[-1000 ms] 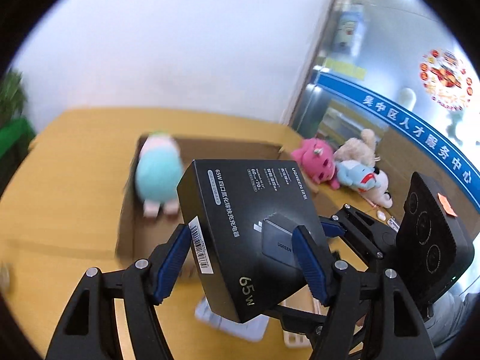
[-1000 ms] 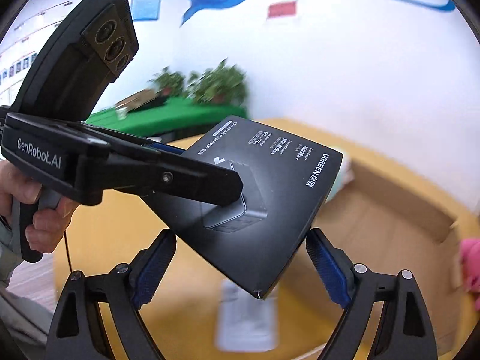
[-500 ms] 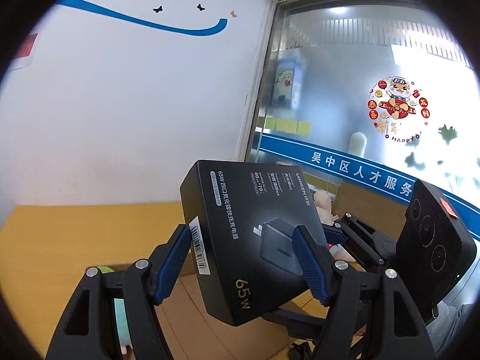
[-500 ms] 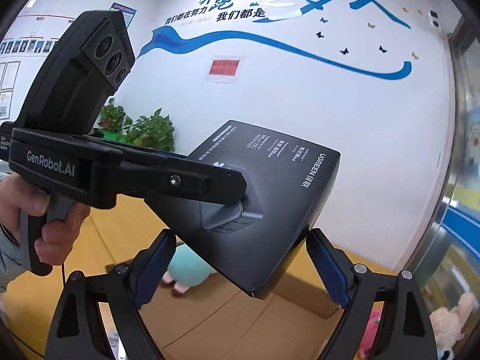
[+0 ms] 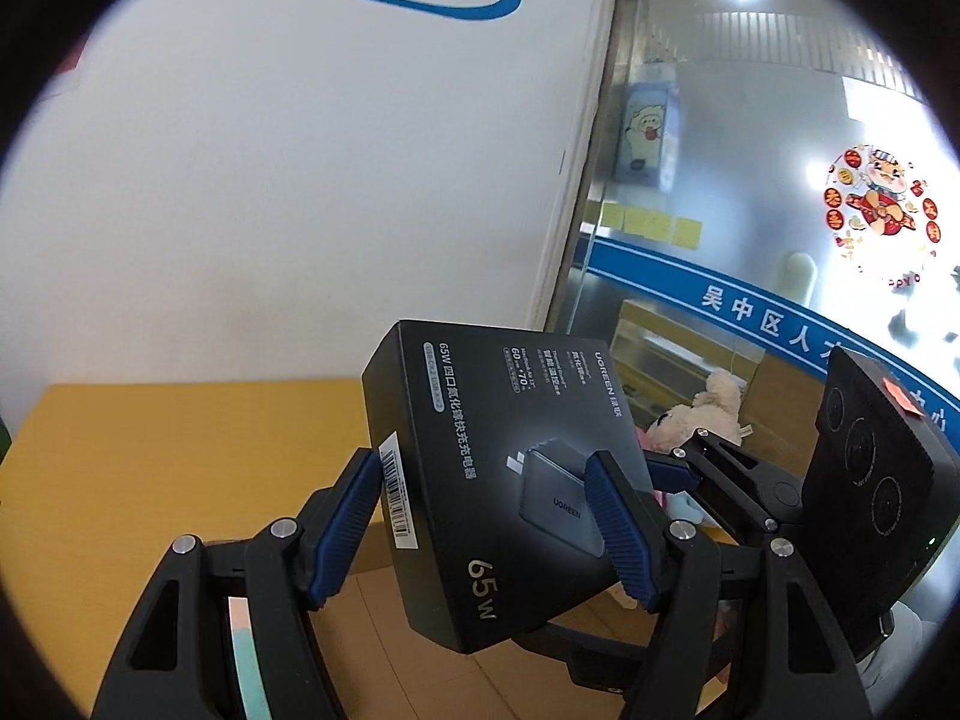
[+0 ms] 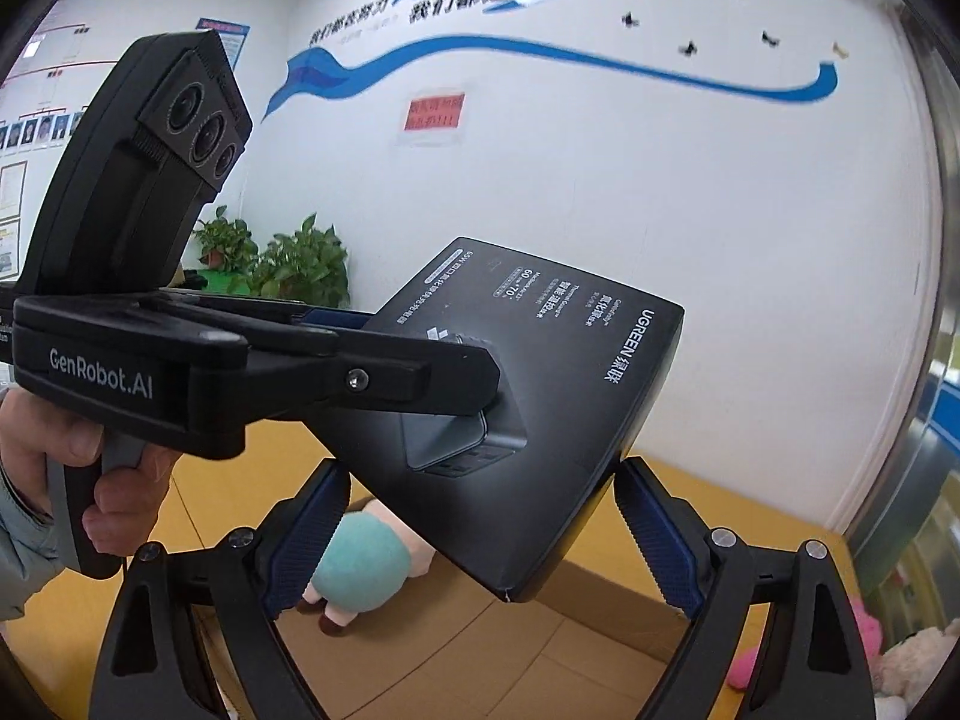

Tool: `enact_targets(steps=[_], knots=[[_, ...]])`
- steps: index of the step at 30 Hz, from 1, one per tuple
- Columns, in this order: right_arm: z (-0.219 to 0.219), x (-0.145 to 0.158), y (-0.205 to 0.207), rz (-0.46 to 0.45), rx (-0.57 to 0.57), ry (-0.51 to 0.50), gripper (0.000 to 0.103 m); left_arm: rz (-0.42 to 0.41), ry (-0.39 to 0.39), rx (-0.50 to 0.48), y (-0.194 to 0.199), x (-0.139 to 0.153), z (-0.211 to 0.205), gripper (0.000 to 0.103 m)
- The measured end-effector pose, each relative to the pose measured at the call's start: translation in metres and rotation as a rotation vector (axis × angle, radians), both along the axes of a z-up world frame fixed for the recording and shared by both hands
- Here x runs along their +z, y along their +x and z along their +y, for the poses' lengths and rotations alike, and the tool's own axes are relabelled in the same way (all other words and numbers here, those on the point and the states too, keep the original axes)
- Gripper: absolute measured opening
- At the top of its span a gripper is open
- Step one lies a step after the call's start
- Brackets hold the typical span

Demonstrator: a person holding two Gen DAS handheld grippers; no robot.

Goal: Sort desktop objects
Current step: 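Lift the charger box into the cardboard box and open the right gripper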

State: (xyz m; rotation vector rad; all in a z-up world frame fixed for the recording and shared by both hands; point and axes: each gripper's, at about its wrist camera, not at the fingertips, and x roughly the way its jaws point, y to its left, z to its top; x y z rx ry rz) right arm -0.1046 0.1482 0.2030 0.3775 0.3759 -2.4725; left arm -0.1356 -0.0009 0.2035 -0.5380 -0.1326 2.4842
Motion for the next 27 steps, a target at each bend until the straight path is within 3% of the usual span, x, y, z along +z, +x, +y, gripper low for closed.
enact_targets(steps=[6,10,16,20,24,27], knots=[[-0.007,-0.048,-0.064,-0.155,-0.001,0.017,0.092,-0.156,0.020,0.057,-0.067,-0.053,0.001,0.070],[-0.006,-0.088,-0.109,-0.280,-0.013,0.030,0.092,-0.306,0.004,0.036,-0.113,-0.094,0.008,0.070],[0.004,-0.148,-0.172,-0.498,-0.013,0.012,0.092,-0.489,0.000,0.077,-0.154,-0.153,0.011,0.070],[0.003,-0.186,-0.195,-0.641,-0.014,0.031,0.092,-0.667,-0.040,0.116,-0.173,-0.191,0.015,0.070],[0.001,-0.209,-0.218,-0.726,-0.029,0.069,0.092,-0.679,-0.152,0.139,-0.178,-0.194,0.037,0.068],[-0.003,-0.222,-0.220,-0.763,-0.055,0.106,0.092,-0.692,-0.172,0.145,-0.176,-0.194,0.041,0.067]])
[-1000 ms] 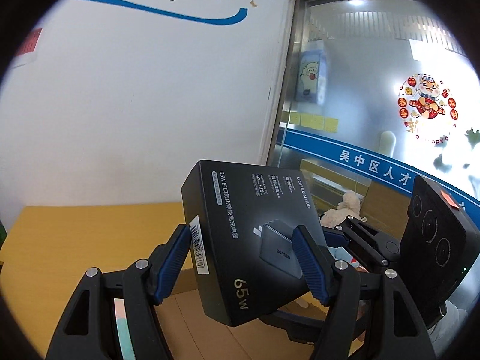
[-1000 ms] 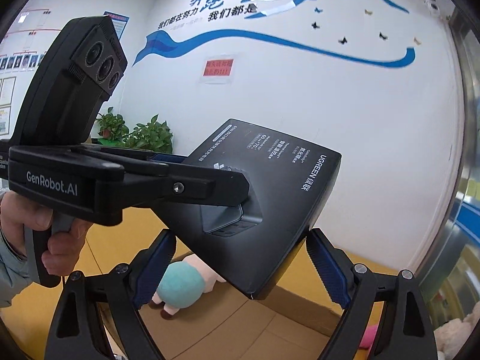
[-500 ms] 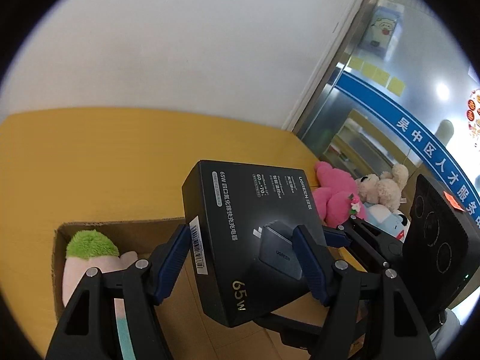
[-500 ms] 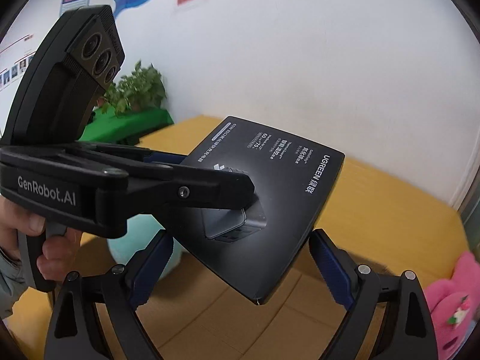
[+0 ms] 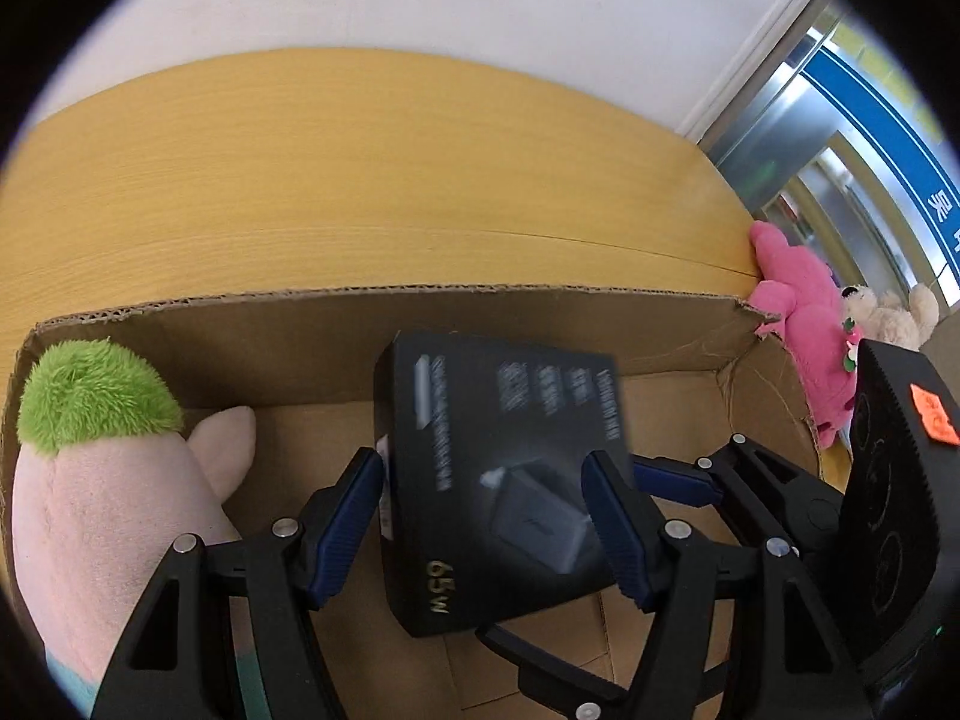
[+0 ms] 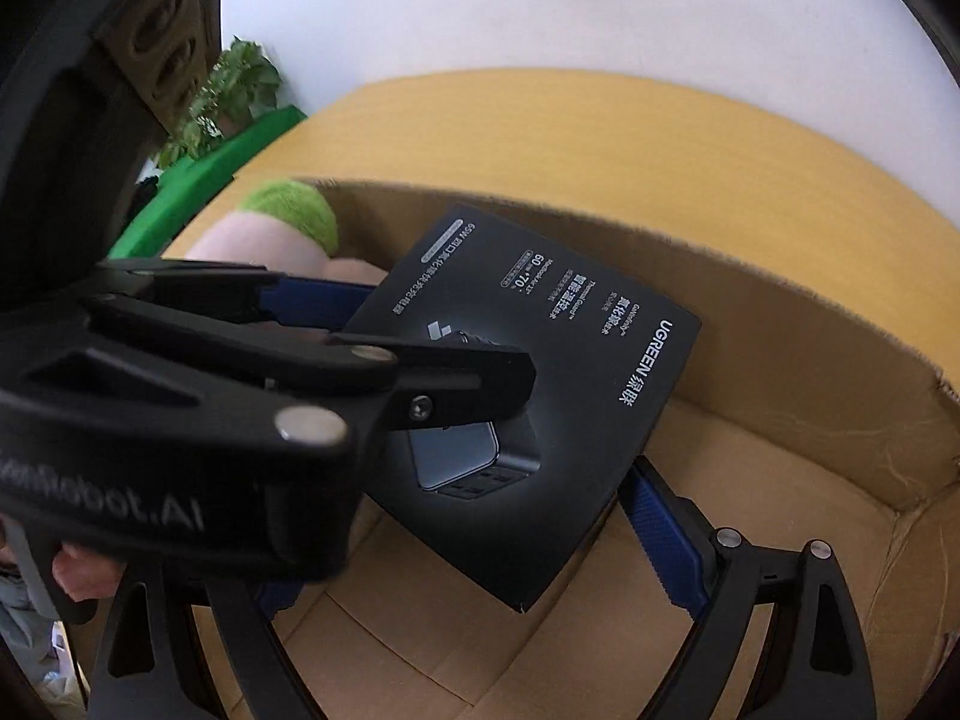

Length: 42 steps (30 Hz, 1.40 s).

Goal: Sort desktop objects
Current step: 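Lift the charger box into the cardboard box and open the right gripper, then lower the right gripper onto the black sunglasses and close it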

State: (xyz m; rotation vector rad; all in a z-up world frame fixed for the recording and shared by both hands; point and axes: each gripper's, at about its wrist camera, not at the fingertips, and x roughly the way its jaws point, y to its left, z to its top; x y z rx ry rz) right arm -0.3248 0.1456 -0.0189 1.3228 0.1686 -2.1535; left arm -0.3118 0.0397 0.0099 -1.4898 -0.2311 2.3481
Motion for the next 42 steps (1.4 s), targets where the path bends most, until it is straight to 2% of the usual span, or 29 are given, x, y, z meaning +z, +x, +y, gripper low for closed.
enact_targets(steps=[2,4,6,7,8,10,12,15,18,21,24,26,27,28,29,30,31,32,33,35,36,37,38,39,42], knots=[[0.000,-0.005,0.010,0.004,-0.002,0.019,0.093,-0.001,-0.019,-0.009,0.003,0.005,0.000,0.067],[0.000,0.004,0.016,0.012,0.002,0.021,0.093,0.028,-0.020,-0.008,0.011,0.013,-0.009,0.067],[0.007,0.012,0.021,0.019,-0.003,0.040,0.094,0.085,-0.030,0.002,0.024,0.030,-0.019,0.067],[0.027,0.017,0.038,0.031,-0.016,0.059,0.096,0.119,-0.033,0.000,0.033,0.040,-0.024,0.067],[0.031,0.023,0.045,0.046,-0.028,0.076,0.097,0.166,-0.038,-0.004,0.044,0.052,-0.028,0.068],[0.038,0.040,0.062,0.099,-0.064,0.102,0.099,0.278,-0.074,-0.006,0.073,0.075,-0.036,0.069],[0.046,0.063,0.092,0.189,-0.113,0.096,0.102,0.376,-0.091,0.003,0.108,0.097,-0.046,0.071],[0.038,0.086,0.133,0.301,-0.141,0.085,0.103,0.472,-0.077,0.029,0.152,0.116,-0.057,0.077],[0.032,0.104,0.174,0.399,-0.188,0.086,0.103,0.567,-0.093,0.047,0.194,0.128,-0.057,0.077],[0.024,0.113,0.199,0.425,-0.245,0.056,0.103,0.622,-0.073,0.066,0.230,0.130,-0.065,0.077],[0.017,0.119,0.216,0.456,-0.260,0.094,0.103,0.615,-0.064,0.095,0.249,0.127,-0.067,0.077],[0.017,0.120,0.229,0.465,-0.274,0.094,0.102,0.605,-0.054,0.089,0.258,0.125,-0.064,0.071],[0.019,0.121,0.236,0.465,-0.278,0.082,0.101,0.598,-0.038,0.069,0.262,0.124,-0.064,0.048],[0.019,0.121,0.242,0.458,-0.271,0.065,0.090,0.590,-0.022,0.049,0.267,0.123,-0.064,0.021],[0.018,0.120,0.246,0.449,-0.259,0.056,0.078,0.576,-0.009,0.036,0.268,0.120,-0.062,0.012],[0.018,0.121,0.251,0.439,-0.254,0.051,0.054,0.563,0.002,0.028,0.269,0.118,-0.060,0.008],[0.021,0.124,0.256,0.421,-0.250,0.035,0.038,0.560,0.008,0.022,0.272,0.116,-0.059,0.008],[0.021,0.123,0.258,0.403,-0.246,0.014,0.038,0.563,0.006,0.014,0.274,0.115,-0.057,0.008],[0.023,0.123,0.261,0.389,-0.243,-0.003,0.038,0.570,-0.009,0.012,0.277,0.115,-0.054,0.009],[0.022,0.125,0.267,0.399,-0.250,0.001,0.046,0.578,-0.037,0.033,0.282,0.115,-0.052,0.024],[0.022,0.126,0.270,0.409,-0.257,0.011,0.061,0.582,-0.048,0.054,0.283,0.115,-0.053,0.050],[0.022,0.126,0.273,0.418,-0.265,0.019,0.081,0.590,-0.058,0.086,0.285,0.116,-0.055,0.075],[0.022,0.128,0.275,0.428,-0.271,0.018,0.090,0.602,-0.063,0.112,0.287,0.116,-0.057,0.080],[0.024,0.129,0.278,0.440,-0.278,0.013,0.097,0.617,-0.067,0.134,0.290,0.117,-0.059,0.080],[0.026,0.134,0.283,0.450,-0.283,-0.002,0.100,0.617,-0.085,0.138,0.295,0.115,-0.061,0.080]])
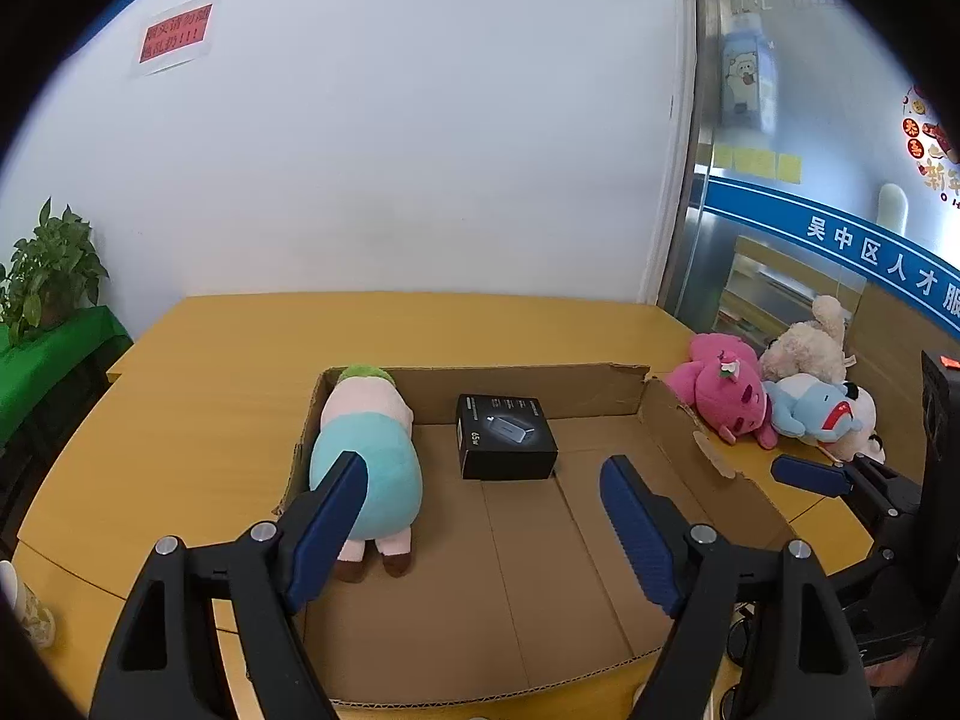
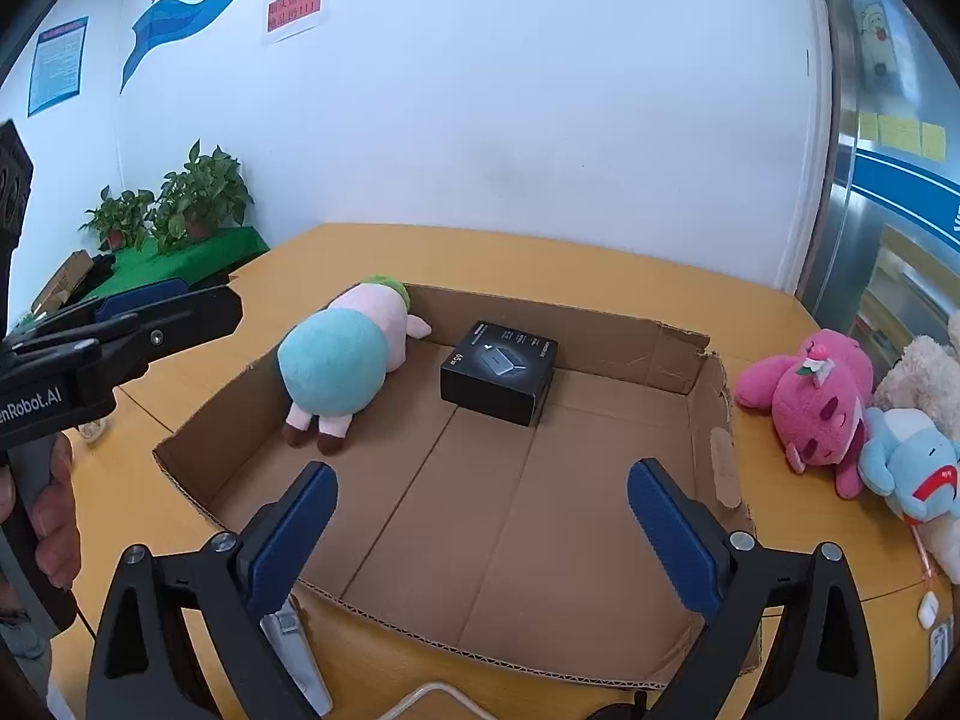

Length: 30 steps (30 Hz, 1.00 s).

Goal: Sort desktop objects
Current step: 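Lower the right gripper onto the black sunglasses and close it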

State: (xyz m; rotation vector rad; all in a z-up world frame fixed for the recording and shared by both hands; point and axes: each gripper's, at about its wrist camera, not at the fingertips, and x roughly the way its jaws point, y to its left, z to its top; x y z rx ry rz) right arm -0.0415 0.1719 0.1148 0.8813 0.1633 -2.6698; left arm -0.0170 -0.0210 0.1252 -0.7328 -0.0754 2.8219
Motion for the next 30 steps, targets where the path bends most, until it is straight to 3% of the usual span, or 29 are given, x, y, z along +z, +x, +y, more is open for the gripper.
enact_targets(steps=[10,20,26,30], knots=[[0.019,-0.015,0.019,-0.042,0.007,-0.057,0.100,-0.056,-0.023,-0.050,0.020,-0.022,0.005,0.080],[0.099,-0.096,0.071,-0.269,-0.174,-0.077,0.097,-0.224,0.003,-0.192,0.034,-0.072,0.033,0.080],[0.120,-0.127,0.082,-0.376,-0.210,-0.135,0.068,-0.278,-0.014,-0.258,0.036,-0.087,0.057,0.080],[0.115,-0.140,0.082,-0.418,-0.170,-0.163,0.032,-0.293,-0.014,-0.294,0.036,-0.092,0.068,0.080]])
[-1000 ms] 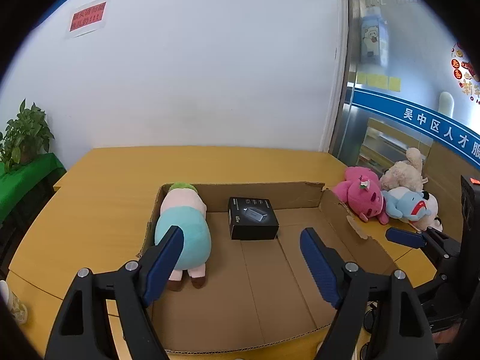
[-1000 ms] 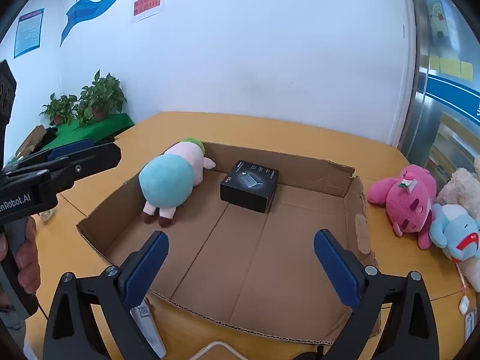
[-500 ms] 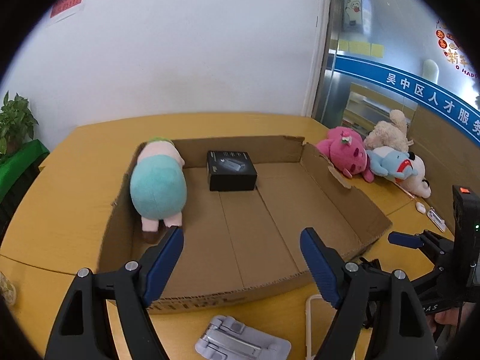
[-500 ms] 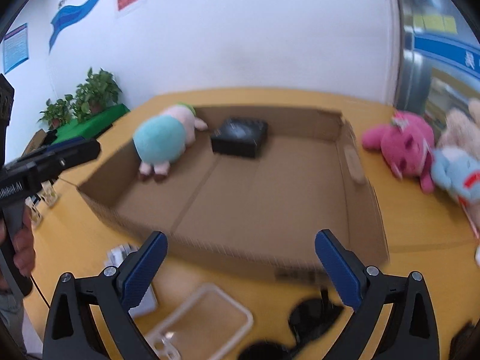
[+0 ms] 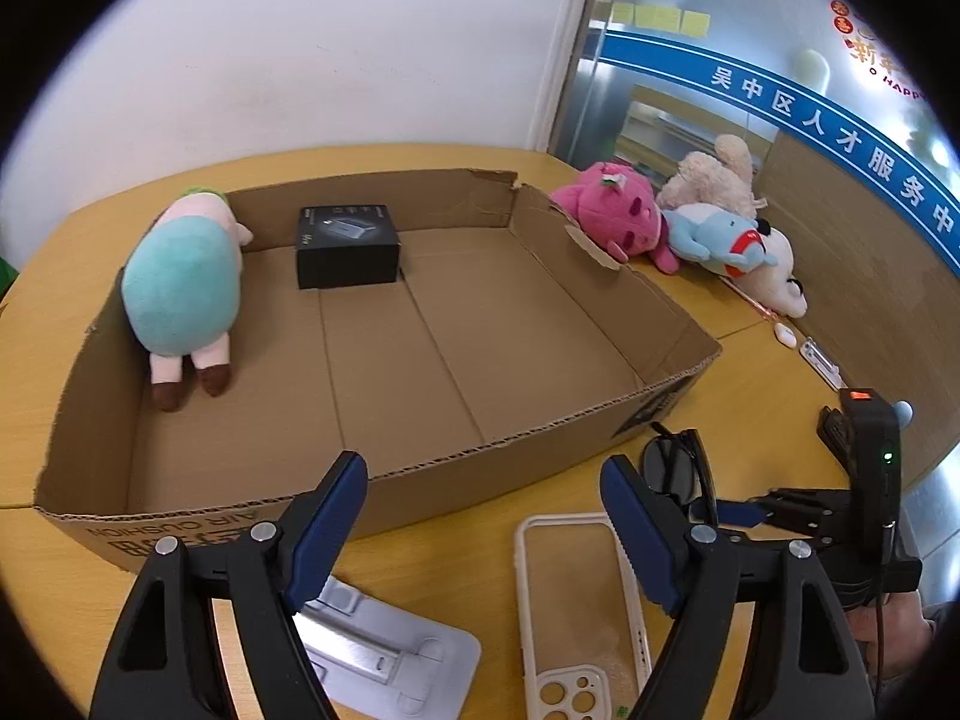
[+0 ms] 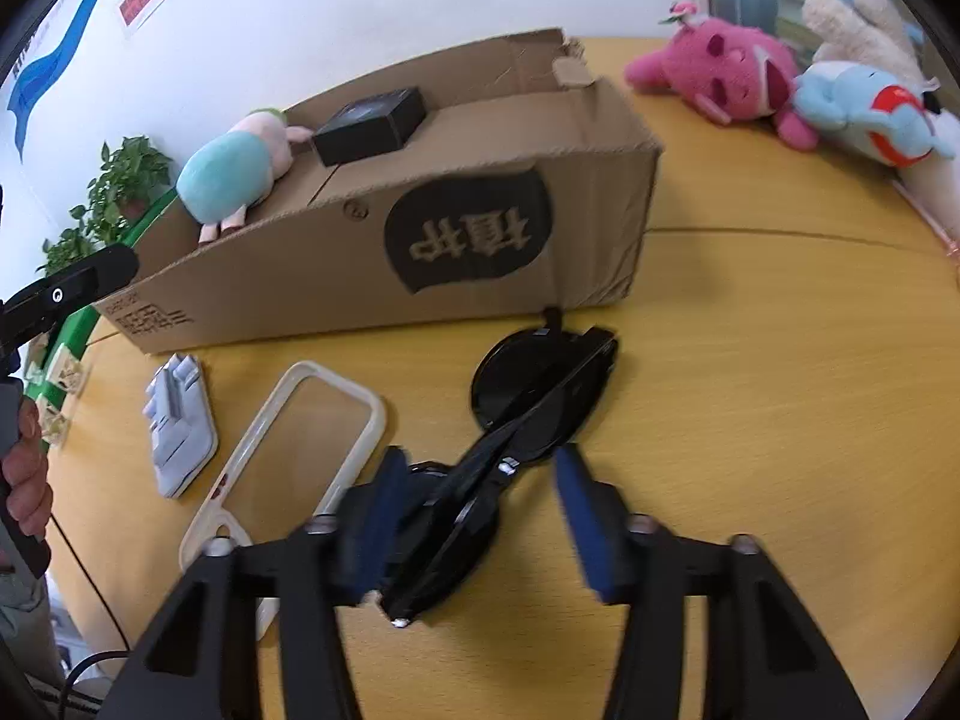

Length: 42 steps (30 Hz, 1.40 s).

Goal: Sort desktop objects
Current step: 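Lower the right gripper onto the black sunglasses and close it, then lift the sunglasses and carry them toward the cardboard box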

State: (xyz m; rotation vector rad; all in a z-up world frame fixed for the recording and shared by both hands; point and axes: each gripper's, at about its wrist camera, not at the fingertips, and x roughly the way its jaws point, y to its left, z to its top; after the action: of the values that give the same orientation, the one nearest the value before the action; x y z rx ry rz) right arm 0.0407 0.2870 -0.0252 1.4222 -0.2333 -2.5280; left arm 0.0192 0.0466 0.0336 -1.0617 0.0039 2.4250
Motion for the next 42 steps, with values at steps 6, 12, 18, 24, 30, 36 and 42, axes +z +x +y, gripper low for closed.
enact_targets(steps=[6,12,18,24,30,36,42], knots=[[-0.007,-0.004,0.001,-0.010,0.033,-0.045,0.028,-0.064,0.051,-0.038,-0.005,-0.011,0.006,0.079],[-0.019,-0.003,0.003,-0.011,0.082,-0.054,0.014,-0.187,0.177,-0.164,-0.012,-0.029,0.022,0.079],[-0.039,0.003,0.009,0.017,0.155,-0.019,0.010,-0.352,0.239,-0.271,-0.015,-0.057,0.050,0.071],[-0.044,0.003,0.012,0.017,0.174,-0.016,0.010,-0.462,0.314,-0.289,-0.017,-0.078,0.063,0.044],[-0.050,0.001,0.013,0.015,0.190,-0.026,0.010,-0.516,0.302,-0.272,-0.019,-0.093,0.065,0.026],[-0.055,0.005,0.017,0.044,0.201,-0.040,0.010,-0.464,0.308,-0.258,-0.017,-0.078,0.058,0.019],[-0.058,0.033,0.023,0.124,0.208,-0.055,0.010,-0.351,0.284,-0.255,-0.014,-0.039,0.057,0.016]])
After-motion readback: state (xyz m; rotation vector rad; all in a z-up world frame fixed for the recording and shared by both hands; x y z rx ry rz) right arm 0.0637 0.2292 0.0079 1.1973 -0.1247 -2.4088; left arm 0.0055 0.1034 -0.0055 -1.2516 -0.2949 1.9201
